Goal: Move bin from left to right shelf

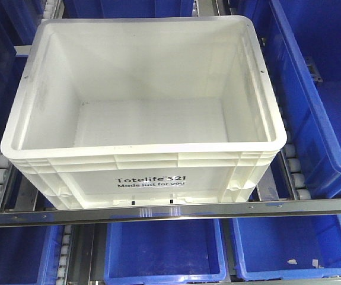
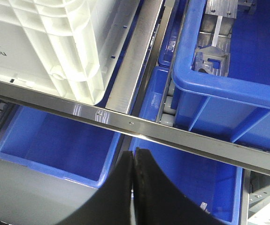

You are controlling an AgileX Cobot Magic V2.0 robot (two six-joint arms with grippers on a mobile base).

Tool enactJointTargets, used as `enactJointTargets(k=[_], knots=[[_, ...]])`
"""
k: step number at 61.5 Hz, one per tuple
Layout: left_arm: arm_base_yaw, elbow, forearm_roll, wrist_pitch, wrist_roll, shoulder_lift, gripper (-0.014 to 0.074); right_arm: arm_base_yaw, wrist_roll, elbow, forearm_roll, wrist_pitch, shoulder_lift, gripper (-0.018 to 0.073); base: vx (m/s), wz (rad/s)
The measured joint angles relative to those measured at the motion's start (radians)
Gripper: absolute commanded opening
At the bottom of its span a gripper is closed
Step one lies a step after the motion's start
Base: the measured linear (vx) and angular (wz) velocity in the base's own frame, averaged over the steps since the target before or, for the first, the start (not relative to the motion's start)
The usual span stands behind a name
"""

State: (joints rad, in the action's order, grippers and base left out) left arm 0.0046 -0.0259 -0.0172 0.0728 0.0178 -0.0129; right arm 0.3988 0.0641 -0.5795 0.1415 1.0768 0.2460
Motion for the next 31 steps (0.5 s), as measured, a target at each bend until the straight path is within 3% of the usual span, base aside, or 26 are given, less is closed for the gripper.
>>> enactJointTargets(k=[31], knots=[[0.018,0.000,0.000,-0.030,0.000,0.000,-0.0008,0.000,0.000,0.000,0.000,0.009,0.000,-0.0008,0.00,0.00]])
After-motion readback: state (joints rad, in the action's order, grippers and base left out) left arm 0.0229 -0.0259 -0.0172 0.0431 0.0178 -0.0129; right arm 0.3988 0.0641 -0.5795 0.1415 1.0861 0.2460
